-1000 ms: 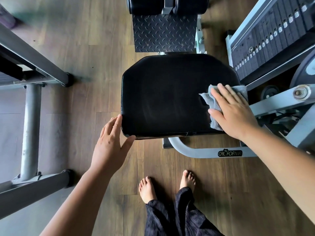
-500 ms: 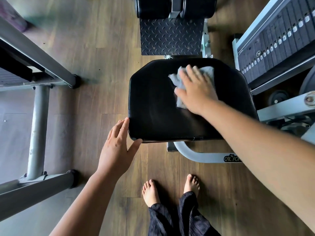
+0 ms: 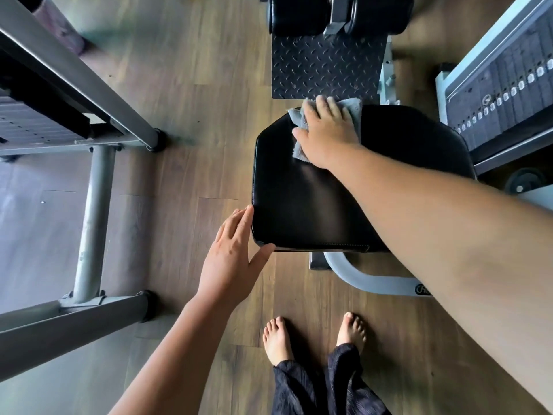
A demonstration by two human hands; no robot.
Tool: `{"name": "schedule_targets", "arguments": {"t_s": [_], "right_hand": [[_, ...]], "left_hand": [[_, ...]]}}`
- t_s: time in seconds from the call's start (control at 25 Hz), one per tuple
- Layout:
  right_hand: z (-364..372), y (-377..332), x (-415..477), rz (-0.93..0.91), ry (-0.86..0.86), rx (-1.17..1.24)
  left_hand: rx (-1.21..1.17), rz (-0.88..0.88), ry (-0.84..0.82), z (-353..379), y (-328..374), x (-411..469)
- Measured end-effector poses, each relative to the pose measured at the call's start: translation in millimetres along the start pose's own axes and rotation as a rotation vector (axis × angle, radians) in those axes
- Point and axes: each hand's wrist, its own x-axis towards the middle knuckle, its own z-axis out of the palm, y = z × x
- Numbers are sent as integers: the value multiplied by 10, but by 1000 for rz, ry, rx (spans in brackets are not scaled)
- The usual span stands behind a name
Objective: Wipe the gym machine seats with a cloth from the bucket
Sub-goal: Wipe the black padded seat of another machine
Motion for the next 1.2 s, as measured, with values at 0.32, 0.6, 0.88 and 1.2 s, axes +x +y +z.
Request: {"name": "schedule_targets", "arguments": {"t_s": [0.32,0.6,0.88,1.2], "right_hand": [[305,-251,-1549,-414,4,-21],[197,-763,-325,-86,-2,31],[405,-864,-1455,-215,44,153],[-269,-807,-1573,-115,-133,340]], "left_hand": [[-82,53,17,-3,-88,15],[-77,53,29,4,-121,55],[-173,-6,28,-6,-98,54],[80,-18,-209,-501,-35,69]]}}
